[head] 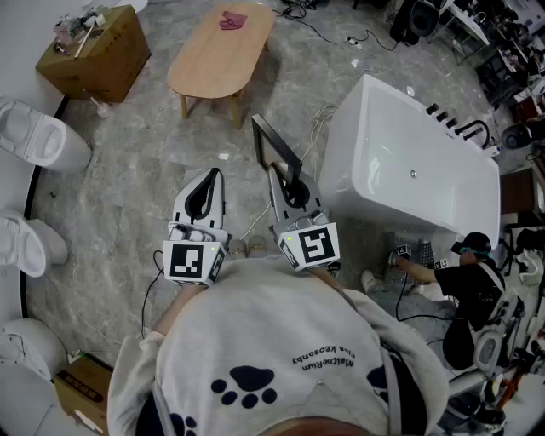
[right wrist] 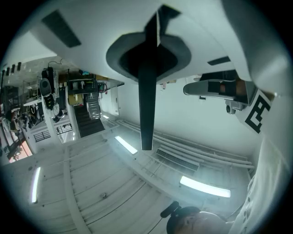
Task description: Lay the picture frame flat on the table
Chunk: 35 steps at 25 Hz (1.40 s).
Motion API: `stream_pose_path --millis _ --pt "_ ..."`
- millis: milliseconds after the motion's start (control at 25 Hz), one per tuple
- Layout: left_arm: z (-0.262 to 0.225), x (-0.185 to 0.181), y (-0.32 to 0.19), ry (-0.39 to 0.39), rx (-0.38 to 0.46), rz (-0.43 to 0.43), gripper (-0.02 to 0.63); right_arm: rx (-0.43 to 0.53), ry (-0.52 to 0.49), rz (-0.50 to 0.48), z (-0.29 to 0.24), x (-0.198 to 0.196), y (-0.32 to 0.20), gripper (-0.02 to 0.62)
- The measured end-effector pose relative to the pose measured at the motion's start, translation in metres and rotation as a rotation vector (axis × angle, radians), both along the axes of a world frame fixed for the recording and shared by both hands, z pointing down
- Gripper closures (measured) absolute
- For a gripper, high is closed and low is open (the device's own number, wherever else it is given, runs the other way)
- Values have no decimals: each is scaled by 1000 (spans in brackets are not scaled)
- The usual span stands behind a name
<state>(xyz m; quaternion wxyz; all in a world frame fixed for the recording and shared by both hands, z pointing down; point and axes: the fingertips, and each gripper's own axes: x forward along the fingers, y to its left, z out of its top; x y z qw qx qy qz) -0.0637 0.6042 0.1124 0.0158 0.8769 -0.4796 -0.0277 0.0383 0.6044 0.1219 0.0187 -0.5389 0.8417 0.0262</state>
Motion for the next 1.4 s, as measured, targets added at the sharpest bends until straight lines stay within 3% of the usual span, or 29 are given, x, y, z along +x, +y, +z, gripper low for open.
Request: stream_pose_path --millis 520,840,1160,1400 --pt "-7 16 9 11 55 -49 597 47 -2 -20 -10 25 10 578" --pt "5 16 8 14 22 -65 597 15 -34 -9 2 39 6 578" --pt "14 12 -37 31 -5 -42 597 1 -49 24 7 42 -28 577" --pt "18 15 -98 45 -18 12 597 -11 -52 50 10 40 -83 577"
